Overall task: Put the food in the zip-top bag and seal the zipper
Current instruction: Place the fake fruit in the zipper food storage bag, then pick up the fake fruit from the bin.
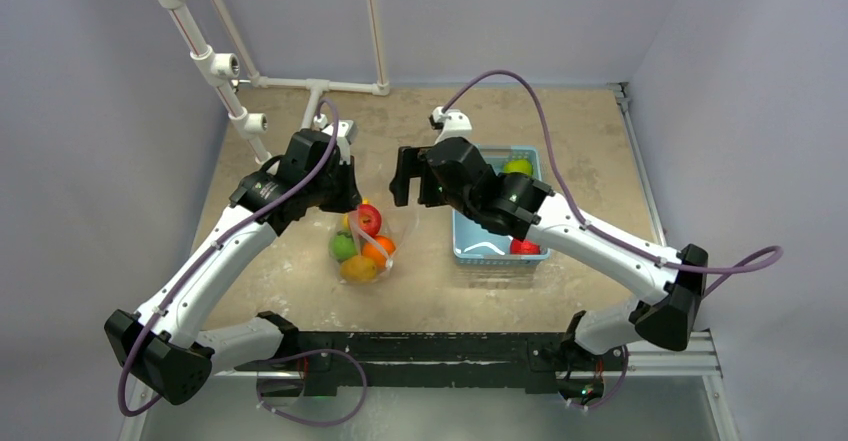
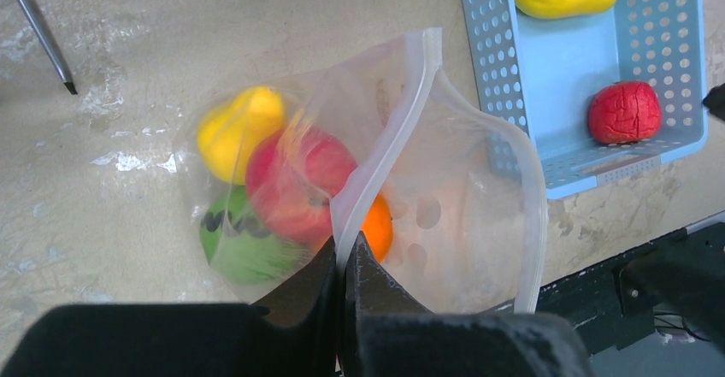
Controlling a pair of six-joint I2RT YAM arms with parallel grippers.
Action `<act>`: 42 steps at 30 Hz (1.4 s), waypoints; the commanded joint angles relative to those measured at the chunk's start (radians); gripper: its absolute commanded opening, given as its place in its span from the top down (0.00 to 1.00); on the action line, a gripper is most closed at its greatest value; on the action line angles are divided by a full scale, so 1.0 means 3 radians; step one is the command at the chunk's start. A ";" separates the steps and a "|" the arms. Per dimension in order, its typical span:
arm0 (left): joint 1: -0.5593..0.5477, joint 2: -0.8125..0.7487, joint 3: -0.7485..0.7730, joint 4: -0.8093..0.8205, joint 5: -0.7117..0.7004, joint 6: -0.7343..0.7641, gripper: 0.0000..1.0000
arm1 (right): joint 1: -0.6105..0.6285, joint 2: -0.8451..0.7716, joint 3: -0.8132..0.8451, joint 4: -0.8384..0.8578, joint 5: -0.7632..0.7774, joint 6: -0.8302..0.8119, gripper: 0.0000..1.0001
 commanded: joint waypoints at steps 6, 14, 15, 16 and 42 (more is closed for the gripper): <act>-0.0008 0.0001 0.0082 0.0149 0.0075 -0.0042 1.00 | -0.0451 -0.0248 -0.0100 -0.0349 0.0250 0.0166 0.04; -0.0007 -0.0033 0.0072 0.0138 0.0067 -0.0031 1.00 | -0.0884 -0.0135 -0.0262 -0.0361 0.0417 0.0097 0.04; -0.0008 -0.0042 0.0067 0.0137 0.0069 -0.0026 1.00 | -0.0925 -0.0102 -0.0264 -0.0373 0.0478 0.0094 0.04; -0.0010 -0.0049 0.0062 0.0131 0.0067 -0.0025 1.00 | -0.0973 -0.0068 -0.0269 -0.0381 0.0535 0.0090 0.04; -0.0007 -0.0153 -0.0012 0.0100 0.0063 0.0067 1.00 | -0.1719 0.1130 -0.0029 -0.0162 0.1074 -0.0397 0.01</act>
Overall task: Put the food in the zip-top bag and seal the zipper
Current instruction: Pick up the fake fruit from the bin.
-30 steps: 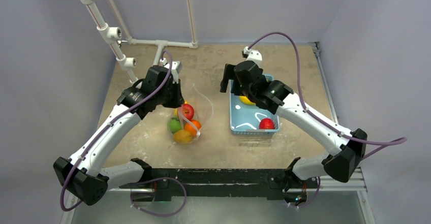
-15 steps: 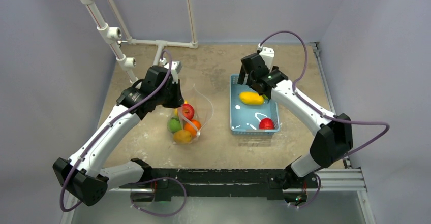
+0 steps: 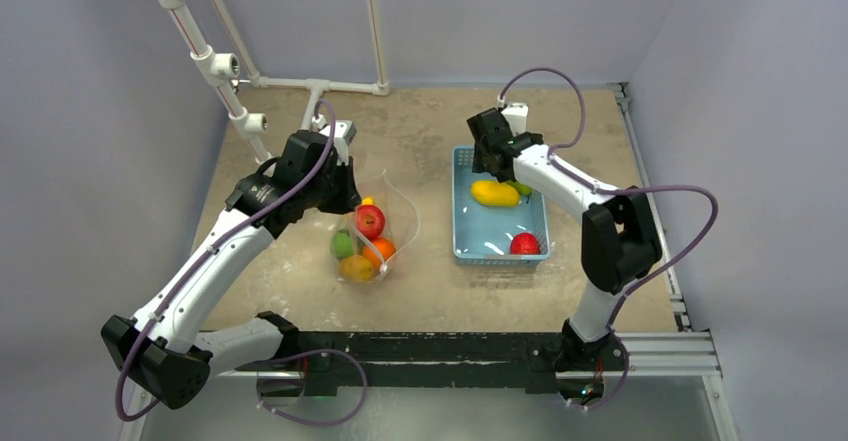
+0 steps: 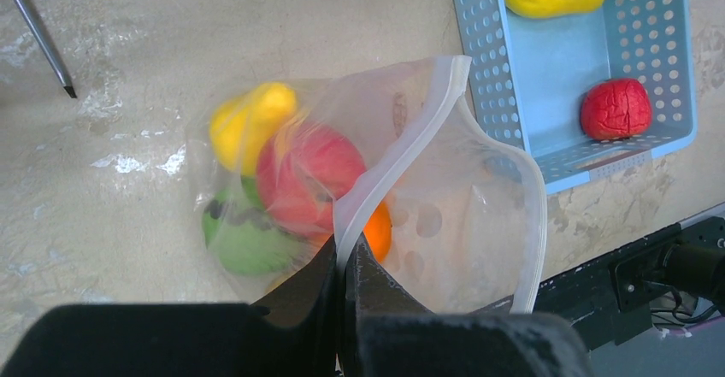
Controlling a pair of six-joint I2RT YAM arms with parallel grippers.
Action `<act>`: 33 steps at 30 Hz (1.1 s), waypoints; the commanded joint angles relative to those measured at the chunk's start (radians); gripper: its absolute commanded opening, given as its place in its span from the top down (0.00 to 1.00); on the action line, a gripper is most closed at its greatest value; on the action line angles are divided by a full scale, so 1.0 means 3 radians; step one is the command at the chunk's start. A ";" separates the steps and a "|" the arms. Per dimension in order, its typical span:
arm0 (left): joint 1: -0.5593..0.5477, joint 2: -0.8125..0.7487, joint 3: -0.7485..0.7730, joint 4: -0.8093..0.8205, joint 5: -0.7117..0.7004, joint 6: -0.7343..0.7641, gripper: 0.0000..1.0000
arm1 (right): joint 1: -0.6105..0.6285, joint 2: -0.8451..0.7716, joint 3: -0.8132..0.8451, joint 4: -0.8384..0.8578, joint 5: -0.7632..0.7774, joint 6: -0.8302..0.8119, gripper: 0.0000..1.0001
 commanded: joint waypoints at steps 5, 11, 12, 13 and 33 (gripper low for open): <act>-0.0007 -0.0084 -0.0023 0.0125 0.0044 0.0053 1.00 | -0.0082 0.0285 0.0276 0.0146 0.0300 -0.0109 0.01; -0.0007 -0.0082 -0.0026 0.0132 0.0066 0.0063 1.00 | -0.0166 0.0487 0.0398 0.0195 0.0374 -0.0186 0.01; -0.0007 -0.0081 -0.0024 0.0131 0.0066 0.0065 1.00 | -0.0183 0.0517 0.0417 0.0203 0.0377 -0.0196 0.01; -0.0007 -0.0084 -0.0026 0.0131 0.0066 0.0065 1.00 | -0.0203 0.0545 0.0432 0.0227 0.0374 -0.0213 0.01; -0.0006 -0.0079 -0.0029 0.0135 0.0074 0.0082 1.00 | -0.0259 0.0912 0.0545 0.0217 0.0306 -0.0229 0.03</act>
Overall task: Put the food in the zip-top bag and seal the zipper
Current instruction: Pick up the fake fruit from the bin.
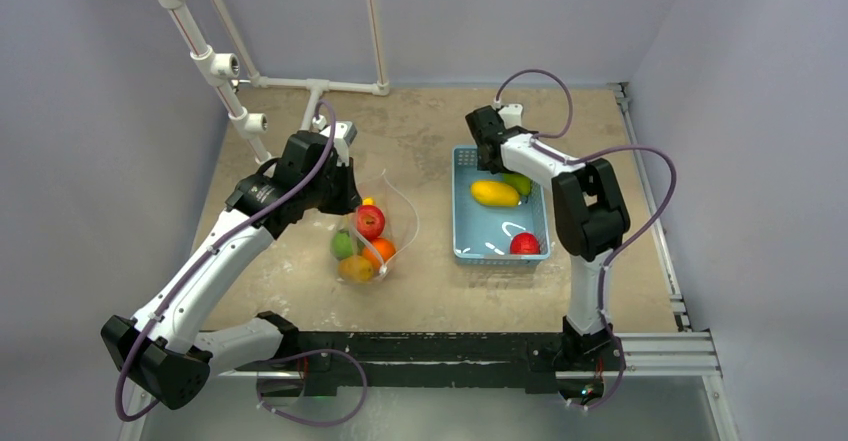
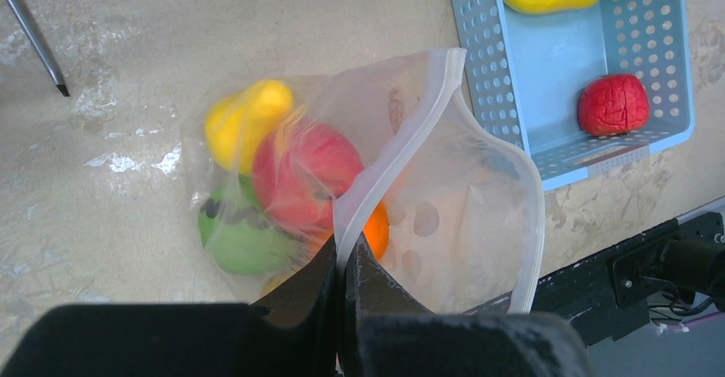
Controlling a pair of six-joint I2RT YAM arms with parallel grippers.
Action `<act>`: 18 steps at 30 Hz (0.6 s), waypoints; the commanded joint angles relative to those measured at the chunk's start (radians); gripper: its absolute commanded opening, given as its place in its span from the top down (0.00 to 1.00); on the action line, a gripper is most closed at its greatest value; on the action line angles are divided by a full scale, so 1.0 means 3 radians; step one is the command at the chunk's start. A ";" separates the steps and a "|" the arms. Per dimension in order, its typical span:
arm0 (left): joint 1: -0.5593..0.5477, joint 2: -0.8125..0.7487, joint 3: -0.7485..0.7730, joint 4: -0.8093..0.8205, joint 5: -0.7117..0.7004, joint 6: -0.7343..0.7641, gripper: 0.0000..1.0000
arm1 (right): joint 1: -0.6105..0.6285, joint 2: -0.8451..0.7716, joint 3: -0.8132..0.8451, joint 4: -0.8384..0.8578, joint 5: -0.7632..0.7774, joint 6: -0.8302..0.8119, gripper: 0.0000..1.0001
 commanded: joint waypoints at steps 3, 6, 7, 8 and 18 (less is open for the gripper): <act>-0.0007 -0.0069 -0.0010 0.0131 0.0043 0.0066 1.00 | -0.0008 0.0007 0.0110 0.0028 0.0070 0.0003 0.07; -0.0007 -0.0078 -0.0002 0.0122 0.0044 0.0068 1.00 | -0.0010 0.0021 0.0098 0.0022 0.0070 0.0010 0.15; -0.0007 -0.0083 -0.0002 0.0124 0.0040 0.0067 1.00 | -0.0010 0.0013 0.0099 0.0018 0.0070 0.0013 0.19; -0.0007 -0.0083 -0.0003 0.0120 0.0035 0.0068 1.00 | -0.0007 0.0004 0.0102 0.0017 0.0070 0.0015 0.23; -0.0007 -0.0090 -0.0004 0.0118 0.0031 0.0050 1.00 | -0.0009 -0.0255 0.0069 -0.0021 0.0054 0.0060 0.66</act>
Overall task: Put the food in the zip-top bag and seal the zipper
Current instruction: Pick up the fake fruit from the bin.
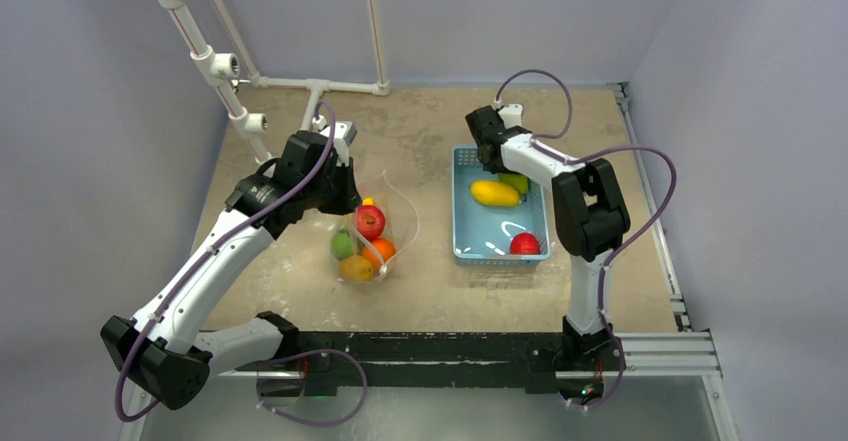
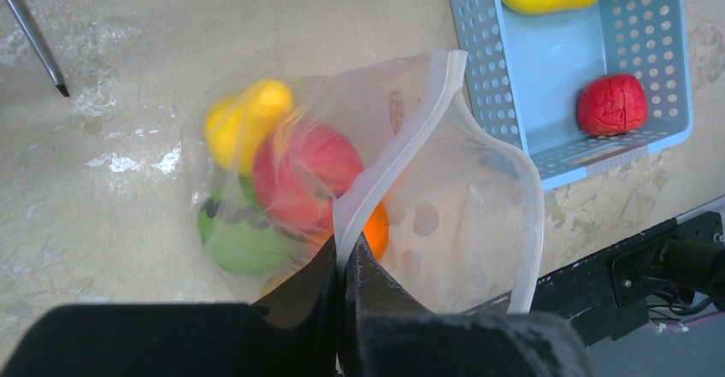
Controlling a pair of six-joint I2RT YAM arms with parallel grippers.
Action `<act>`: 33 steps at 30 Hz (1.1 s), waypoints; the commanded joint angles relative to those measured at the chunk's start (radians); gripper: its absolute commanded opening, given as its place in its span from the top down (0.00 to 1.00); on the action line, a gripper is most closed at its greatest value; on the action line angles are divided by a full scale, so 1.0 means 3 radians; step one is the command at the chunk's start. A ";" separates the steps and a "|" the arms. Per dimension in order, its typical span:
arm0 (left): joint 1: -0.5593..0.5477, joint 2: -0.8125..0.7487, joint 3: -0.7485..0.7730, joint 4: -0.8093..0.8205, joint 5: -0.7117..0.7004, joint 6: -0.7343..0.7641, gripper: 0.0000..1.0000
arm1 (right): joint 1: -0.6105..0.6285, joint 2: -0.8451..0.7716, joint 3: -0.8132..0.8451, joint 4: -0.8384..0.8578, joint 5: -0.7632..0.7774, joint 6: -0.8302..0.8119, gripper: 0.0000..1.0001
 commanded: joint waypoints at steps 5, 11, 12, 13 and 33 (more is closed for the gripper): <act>-0.0007 -0.0070 0.0007 0.0122 0.0012 0.0044 1.00 | -0.0008 -0.0481 0.0109 -0.0043 0.0063 0.0085 0.73; -0.0007 -0.0058 0.0038 0.0112 -0.0014 0.0042 1.00 | 0.0008 -0.0747 0.0207 -0.0083 -0.0060 0.0045 0.74; -0.0007 -0.0054 0.0043 0.0111 -0.0015 0.0041 1.00 | 0.0022 -0.0805 0.0219 -0.0080 -0.0122 0.0027 0.74; -0.0007 -0.0050 0.0041 0.0111 -0.0018 0.0038 1.00 | 0.0035 -0.0860 0.0225 -0.0063 -0.0192 -0.0006 0.74; -0.0007 0.0009 0.0072 0.0135 -0.0043 -0.0036 1.00 | 0.1072 -0.1901 0.0268 0.0519 -0.1801 -0.0193 0.72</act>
